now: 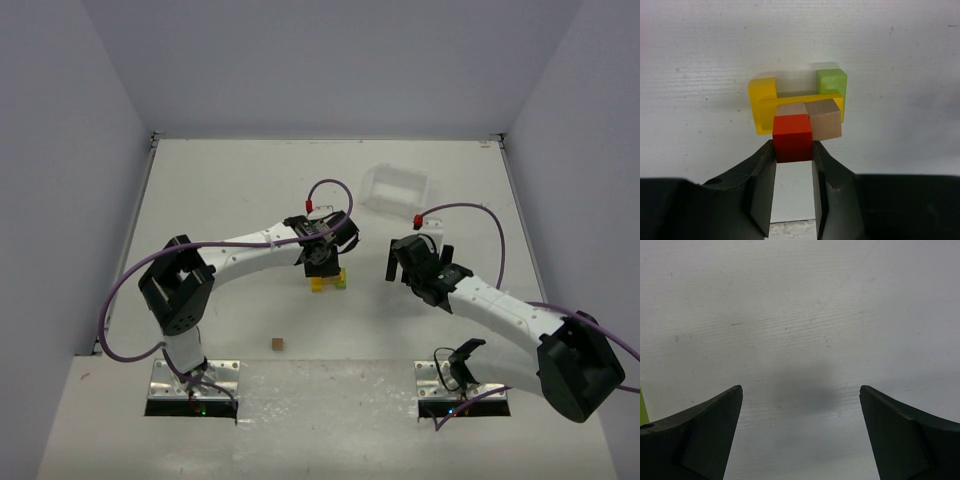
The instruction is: Build the wood block tower
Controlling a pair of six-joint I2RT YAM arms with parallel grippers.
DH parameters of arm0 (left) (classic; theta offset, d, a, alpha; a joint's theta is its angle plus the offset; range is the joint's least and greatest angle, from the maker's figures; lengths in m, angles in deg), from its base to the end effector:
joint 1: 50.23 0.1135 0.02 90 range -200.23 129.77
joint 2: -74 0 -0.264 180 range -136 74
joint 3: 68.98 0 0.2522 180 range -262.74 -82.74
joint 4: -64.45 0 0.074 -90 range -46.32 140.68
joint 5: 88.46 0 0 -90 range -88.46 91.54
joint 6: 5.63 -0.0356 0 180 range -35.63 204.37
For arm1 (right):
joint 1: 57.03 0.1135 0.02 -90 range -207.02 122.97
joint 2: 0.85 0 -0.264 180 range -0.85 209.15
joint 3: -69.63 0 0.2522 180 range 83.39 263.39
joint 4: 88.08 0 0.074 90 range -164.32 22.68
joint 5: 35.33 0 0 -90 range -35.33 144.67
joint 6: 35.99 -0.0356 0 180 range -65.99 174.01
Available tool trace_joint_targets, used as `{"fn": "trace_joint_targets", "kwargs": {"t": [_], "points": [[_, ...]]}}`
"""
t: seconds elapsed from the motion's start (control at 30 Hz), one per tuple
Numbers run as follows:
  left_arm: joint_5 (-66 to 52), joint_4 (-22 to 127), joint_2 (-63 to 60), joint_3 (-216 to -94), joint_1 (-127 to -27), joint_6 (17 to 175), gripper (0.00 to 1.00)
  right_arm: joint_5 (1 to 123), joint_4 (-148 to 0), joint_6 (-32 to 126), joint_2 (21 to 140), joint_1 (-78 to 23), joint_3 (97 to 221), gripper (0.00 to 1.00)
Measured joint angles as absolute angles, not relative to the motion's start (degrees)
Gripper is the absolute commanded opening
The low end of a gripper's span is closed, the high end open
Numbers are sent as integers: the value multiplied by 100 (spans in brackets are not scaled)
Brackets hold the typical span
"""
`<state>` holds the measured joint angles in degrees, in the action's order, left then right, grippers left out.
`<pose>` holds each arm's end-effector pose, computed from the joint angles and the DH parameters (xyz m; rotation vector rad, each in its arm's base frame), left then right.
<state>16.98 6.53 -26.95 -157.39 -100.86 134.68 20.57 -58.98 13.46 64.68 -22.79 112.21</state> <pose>0.2310 -0.2665 0.2159 -0.0558 2.7167 -0.1264 0.1820 0.0997 0.1738 0.3641 2.2543 -0.0791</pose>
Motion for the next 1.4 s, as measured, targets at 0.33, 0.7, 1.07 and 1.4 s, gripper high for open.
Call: {"fn": "trace_joint_targets", "kwargs": {"t": [0.33, 0.7, 1.07, 1.4], "points": [[1698, 701, -2695, -15730, -10082, 13536, 15, 2057, -5883, 1346, 6484, -2283, 11221, 99], [1701, 718, -2693, -15730, -10082, 13568, 15, 2057, -5883, 1347, 6531, -2283, 11221, 99], [1698, 716, -2634, -15689, -10082, 13568, 16, 2059, -5881, 1348, 6635, -2283, 11221, 99], [1693, 737, -2607, -15689, -10082, 13550, 17, 2058, -5881, 1348, 6701, -2312, 11221, 99]]}}
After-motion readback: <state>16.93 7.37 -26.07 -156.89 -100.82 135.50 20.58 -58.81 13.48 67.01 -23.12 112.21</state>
